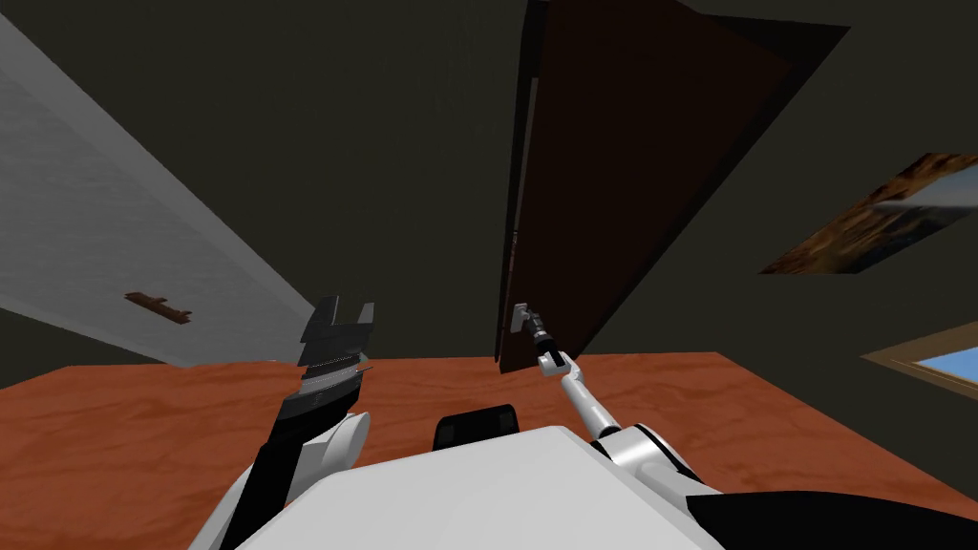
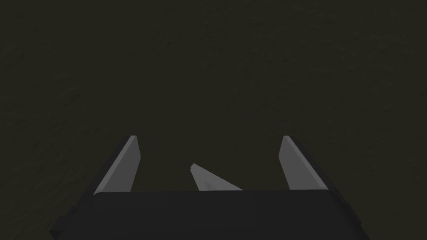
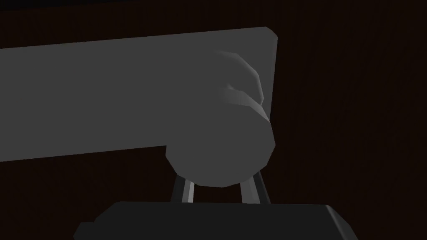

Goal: Pull the door open

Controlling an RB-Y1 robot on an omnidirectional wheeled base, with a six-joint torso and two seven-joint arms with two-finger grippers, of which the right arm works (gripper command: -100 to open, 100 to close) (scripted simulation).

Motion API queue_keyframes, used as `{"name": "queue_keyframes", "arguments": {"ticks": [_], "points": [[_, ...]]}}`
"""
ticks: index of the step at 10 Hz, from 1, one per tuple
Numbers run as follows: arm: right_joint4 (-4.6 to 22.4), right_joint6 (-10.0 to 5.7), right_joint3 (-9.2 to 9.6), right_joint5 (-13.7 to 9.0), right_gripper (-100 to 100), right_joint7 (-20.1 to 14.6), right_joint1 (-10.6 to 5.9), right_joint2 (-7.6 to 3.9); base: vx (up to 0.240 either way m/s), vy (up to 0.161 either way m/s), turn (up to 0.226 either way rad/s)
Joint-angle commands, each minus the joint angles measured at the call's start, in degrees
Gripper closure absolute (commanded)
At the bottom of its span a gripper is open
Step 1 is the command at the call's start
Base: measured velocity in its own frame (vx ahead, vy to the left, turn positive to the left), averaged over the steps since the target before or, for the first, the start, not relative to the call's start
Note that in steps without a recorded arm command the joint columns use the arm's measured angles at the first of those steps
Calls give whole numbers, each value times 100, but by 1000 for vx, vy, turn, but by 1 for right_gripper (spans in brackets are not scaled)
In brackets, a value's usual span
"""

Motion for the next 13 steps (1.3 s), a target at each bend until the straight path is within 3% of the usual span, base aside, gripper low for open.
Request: {"name": "queue_keyframes", "arguments": {"ticks": [1, 2, 3, 5, 8, 10, 13], "points": [[-55, -4, 75, -83, 100, -202, -45, 69, -61, -44, 79], [-8, 11, 104, -243, 100, -397, -93, 72, -59, -29, 89], [-8, 11, 104, -243, 100, -431, -93, 72, -48, -25, 46], [87, 41, 162, -562, 100, -801, -189, 79, -70, -43, 98], [133, 56, 190, -718, 100, -1111, -235, 82, -57, -34, 66], [225, 86, 246, -1030, 100, -1477, -329, 89, -69, -35, 103], [271, 100, 274, -1184, 100, -1784, -375, 92, -57, -40, 74]]}}
